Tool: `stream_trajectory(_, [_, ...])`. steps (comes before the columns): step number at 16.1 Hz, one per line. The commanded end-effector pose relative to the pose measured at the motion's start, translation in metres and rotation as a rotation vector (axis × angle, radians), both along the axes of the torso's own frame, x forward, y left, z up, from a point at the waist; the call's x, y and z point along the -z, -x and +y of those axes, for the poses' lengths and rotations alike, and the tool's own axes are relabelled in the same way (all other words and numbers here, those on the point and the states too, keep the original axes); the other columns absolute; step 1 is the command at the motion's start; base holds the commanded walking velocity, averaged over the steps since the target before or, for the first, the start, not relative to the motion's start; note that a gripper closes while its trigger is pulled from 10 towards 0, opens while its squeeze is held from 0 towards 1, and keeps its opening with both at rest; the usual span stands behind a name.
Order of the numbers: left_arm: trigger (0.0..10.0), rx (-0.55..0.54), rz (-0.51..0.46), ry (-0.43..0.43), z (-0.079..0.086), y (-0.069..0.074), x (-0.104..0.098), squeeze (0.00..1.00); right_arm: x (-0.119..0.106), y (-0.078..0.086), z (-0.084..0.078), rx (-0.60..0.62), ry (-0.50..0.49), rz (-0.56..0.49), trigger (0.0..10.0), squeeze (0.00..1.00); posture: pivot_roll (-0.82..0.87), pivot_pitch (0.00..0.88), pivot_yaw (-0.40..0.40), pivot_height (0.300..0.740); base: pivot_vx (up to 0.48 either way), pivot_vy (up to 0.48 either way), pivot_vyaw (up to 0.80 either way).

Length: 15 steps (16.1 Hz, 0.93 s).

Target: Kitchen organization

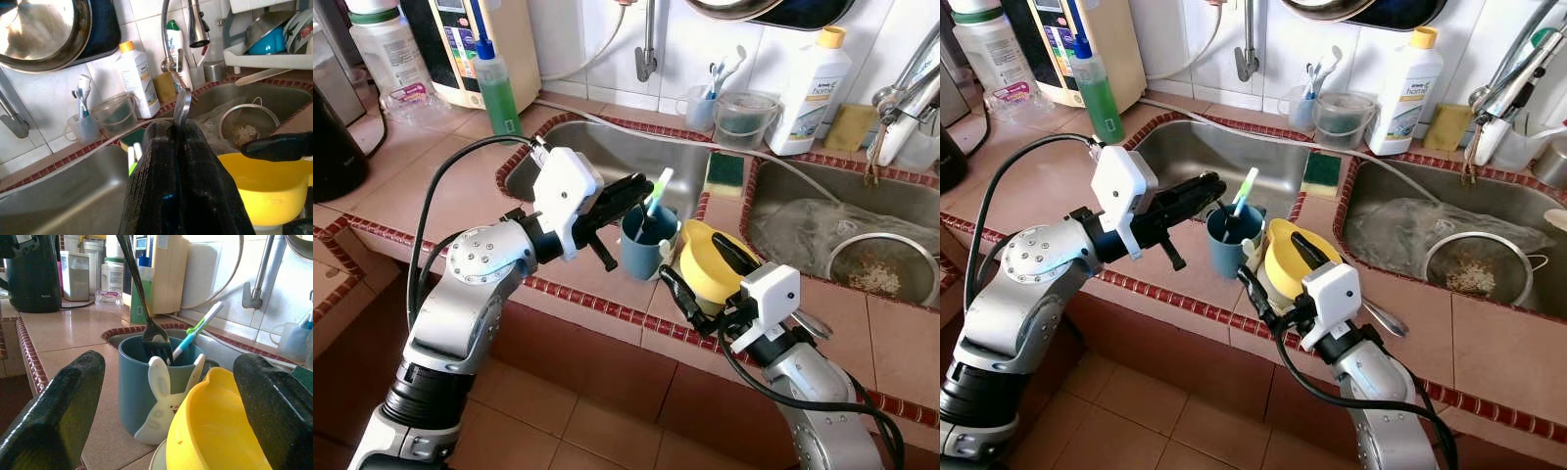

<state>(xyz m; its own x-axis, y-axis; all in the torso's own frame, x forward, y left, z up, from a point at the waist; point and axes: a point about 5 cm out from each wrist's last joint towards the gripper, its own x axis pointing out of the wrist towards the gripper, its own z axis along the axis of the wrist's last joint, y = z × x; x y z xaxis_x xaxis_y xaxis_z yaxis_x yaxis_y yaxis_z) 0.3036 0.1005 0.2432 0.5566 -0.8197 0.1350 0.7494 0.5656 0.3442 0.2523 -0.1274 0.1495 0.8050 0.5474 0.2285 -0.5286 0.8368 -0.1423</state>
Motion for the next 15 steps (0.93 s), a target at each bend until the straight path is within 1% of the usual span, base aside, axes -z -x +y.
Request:
stream_trajectory(1, [10.0,0.012,-0.034,0.017,0.004,0.002,-0.016,0.00,0.000,-0.002,0.001,-0.011,0.006,-0.004,10.0,0.00,-0.21,0.062,0.038,0.740,0.000,0.000,0.00])
stream_trajectory(4, [10.0,0.037,0.009,0.038,0.013,0.005,-0.021,0.00,0.000,-0.003,0.001,-0.012,0.005,-0.001,10.0,0.00,-0.20,0.069,0.035,0.740,0.000,0.000,0.00])
stream_trajectory(6, [10.0,0.051,0.010,0.051,0.016,0.007,-0.028,0.00,0.000,-0.003,0.002,-0.018,0.003,-0.001,10.0,0.00,-0.19,0.070,0.036,0.740,0.000,0.000,0.00])
stream_trajectory(8, [10.0,0.047,-0.002,0.062,0.024,0.005,-0.040,0.00,-0.001,-0.006,0.004,-0.022,0.001,-0.005,10.0,0.00,-0.19,0.070,0.034,0.740,0.000,0.000,0.00])
stream_trajectory(9, [10.0,0.039,-0.008,0.077,0.027,0.003,-0.045,0.00,-0.001,-0.006,0.004,-0.024,0.000,-0.007,10.0,0.00,-0.19,0.068,0.035,0.740,0.000,0.000,0.00])
stream_trajectory(10, [10.0,0.017,-0.024,0.103,0.033,-0.002,-0.055,0.00,-0.003,-0.007,0.005,-0.027,-0.003,-0.013,10.0,0.00,-0.19,0.067,0.037,0.740,0.000,0.000,0.00])
stream_trajectory(13, [10.0,-0.015,-0.051,0.132,0.042,-0.010,-0.065,0.00,-0.004,-0.009,0.006,-0.027,-0.005,-0.020,10.0,0.00,-0.19,0.065,0.037,0.740,0.000,0.000,0.00])
stream_trajectory(14, [10.0,-0.042,-0.079,0.137,0.046,-0.015,-0.067,0.00,-0.006,-0.011,0.006,-0.024,-0.008,-0.025,10.0,0.00,-0.18,0.063,0.038,0.740,0.000,0.000,0.00])
stream_trajectory(15, [10.0,-0.070,-0.052,0.186,0.050,-0.025,-0.066,0.00,-0.012,-0.012,0.006,-0.016,-0.034,-0.031,10.0,0.00,-0.19,0.063,0.038,0.740,0.000,0.000,0.00])
